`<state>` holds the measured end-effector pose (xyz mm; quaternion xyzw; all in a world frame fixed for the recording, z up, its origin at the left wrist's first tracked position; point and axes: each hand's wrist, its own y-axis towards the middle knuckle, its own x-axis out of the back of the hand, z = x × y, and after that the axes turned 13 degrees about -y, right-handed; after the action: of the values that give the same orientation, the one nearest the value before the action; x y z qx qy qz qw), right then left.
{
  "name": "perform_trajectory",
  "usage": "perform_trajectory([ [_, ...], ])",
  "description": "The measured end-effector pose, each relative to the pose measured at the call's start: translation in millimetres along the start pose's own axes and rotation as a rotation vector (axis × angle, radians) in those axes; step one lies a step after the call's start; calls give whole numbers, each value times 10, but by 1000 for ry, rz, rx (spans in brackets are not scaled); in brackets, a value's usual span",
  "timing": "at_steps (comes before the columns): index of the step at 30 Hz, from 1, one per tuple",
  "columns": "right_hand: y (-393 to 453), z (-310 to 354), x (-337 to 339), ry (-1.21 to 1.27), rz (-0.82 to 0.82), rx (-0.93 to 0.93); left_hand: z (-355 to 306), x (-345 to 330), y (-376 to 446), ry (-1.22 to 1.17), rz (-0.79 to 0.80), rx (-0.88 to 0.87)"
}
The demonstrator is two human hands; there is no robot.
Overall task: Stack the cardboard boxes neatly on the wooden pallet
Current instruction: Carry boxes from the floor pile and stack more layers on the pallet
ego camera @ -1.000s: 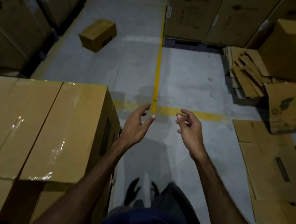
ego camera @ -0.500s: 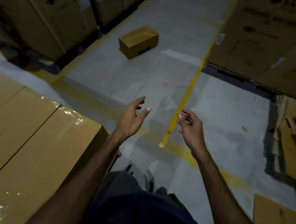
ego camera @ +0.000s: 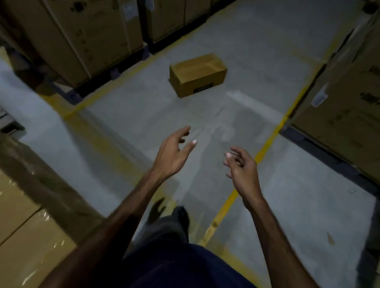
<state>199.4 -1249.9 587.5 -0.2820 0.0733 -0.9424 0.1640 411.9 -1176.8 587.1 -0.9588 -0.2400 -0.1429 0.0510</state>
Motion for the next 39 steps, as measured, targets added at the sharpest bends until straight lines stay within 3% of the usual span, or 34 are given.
perform_trajectory([
  [8,2026,610,14,68,-36,-57,-167,-54,2203,47,63,-6],
  [16,4477,927,-353,36,94,-52,88,-52,4416,60,-41,79],
  [26,7126,1698,-566,-138,309,-55,340,75,6611,62,-189,253],
  [33,8620,1806,-1052,-198,328,-128,879,22,8041,91,-108,258],
  [39,9979,1393,-1804,-196,349,-326,1748,110,9649,247,39,373],
])
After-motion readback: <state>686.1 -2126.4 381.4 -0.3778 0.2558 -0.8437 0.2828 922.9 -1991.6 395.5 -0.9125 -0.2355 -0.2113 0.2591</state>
